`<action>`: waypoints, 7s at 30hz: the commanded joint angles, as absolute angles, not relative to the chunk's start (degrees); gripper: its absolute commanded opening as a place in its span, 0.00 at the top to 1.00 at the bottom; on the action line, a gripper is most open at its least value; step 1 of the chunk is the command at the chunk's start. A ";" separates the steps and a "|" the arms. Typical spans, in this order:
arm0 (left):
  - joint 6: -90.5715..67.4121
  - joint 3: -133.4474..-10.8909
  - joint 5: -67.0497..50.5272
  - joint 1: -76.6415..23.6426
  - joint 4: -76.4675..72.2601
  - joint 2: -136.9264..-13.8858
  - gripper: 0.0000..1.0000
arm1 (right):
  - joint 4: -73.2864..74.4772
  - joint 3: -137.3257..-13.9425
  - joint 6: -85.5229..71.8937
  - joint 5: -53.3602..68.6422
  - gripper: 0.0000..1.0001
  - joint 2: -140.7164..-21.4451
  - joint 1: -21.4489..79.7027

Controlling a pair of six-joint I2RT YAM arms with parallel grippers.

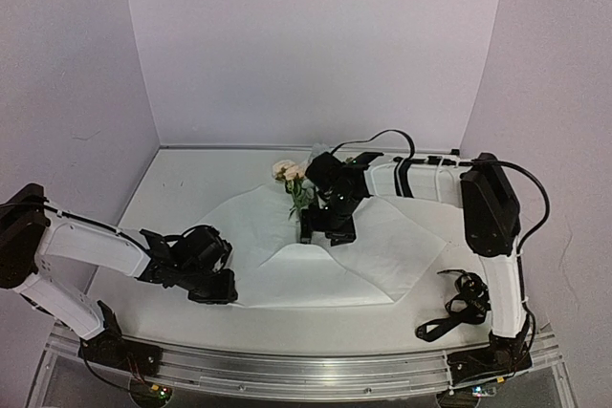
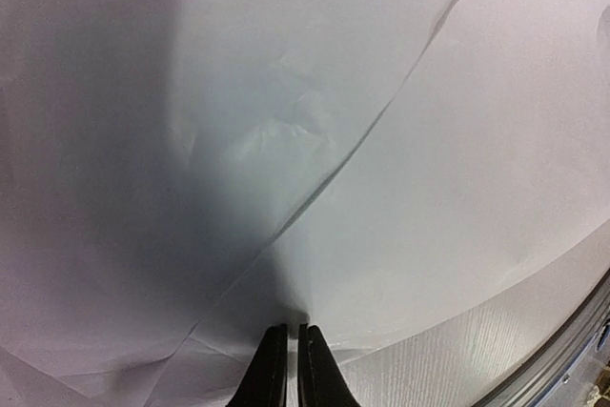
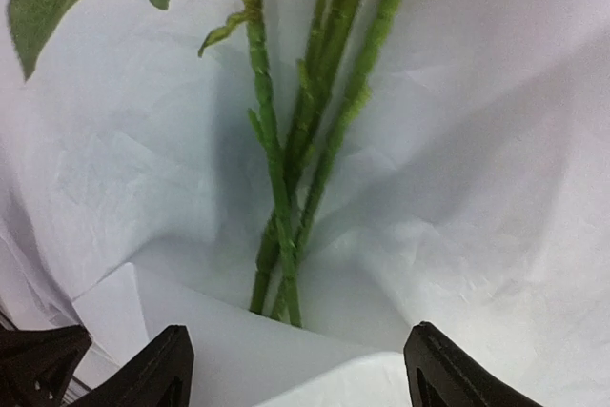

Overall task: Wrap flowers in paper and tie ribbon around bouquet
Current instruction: Pick up the one-fourth-folded wrapping paper from the center of the board, then fold the one-fourth-folded wrapping paper at the center of the board.

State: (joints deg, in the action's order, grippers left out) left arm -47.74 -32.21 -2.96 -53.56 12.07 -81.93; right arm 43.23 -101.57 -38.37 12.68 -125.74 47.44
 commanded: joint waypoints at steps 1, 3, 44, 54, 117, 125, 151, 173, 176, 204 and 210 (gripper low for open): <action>-46.22 -33.40 -2.62 -53.35 15.63 -81.16 0.91 | 44.92 -95.71 -32.73 12.29 0.18 -115.10 46.20; -45.81 -34.54 -2.63 -53.58 16.14 -81.67 0.90 | 44.91 -91.41 -31.90 12.29 0.16 -110.74 45.51; -25.31 -68.11 -6.62 -67.01 12.53 -111.30 0.85 | 11.17 -27.96 -65.24 -8.79 0.24 -76.04 58.52; -25.77 -67.95 -6.57 -67.01 12.46 -112.20 0.85 | 6.45 -24.30 -73.37 -12.00 0.38 -75.44 62.47; -19.22 -82.66 -6.93 -72.37 13.32 -121.13 0.84 | 16.64 -20.86 -60.88 -27.55 1.00 -59.69 70.31; -18.34 -82.59 -7.48 -72.49 12.43 -122.81 0.86 | 22.19 -23.99 -56.33 -26.55 1.00 -58.71 70.34; -20.17 -79.68 -9.47 -72.35 9.51 -120.14 0.85 | 29.74 -30.17 -41.01 -26.89 1.00 -55.01 72.11; -4.22 -90.72 -12.69 -65.30 6.25 -127.09 0.82 | 31.62 -30.79 -39.19 -22.51 1.00 -54.79 72.42; -3.80 -93.17 -12.26 -65.30 6.54 -129.70 0.82 | 31.64 -31.14 -39.07 -21.92 1.00 -55.22 72.42; -8.36 -86.00 -12.75 -62.63 0.36 -119.40 0.74 | 41.15 -40.04 -30.62 -20.86 1.00 -57.86 72.50; -11.31 -78.55 -12.32 -62.41 0.79 -109.76 0.67 | 43.33 -40.66 -31.03 -22.03 1.00 -58.41 72.51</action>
State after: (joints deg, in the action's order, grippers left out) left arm -8.72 -82.80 -12.07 -62.55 3.66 -119.47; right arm 40.06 -38.05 -31.13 -19.31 -58.05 72.12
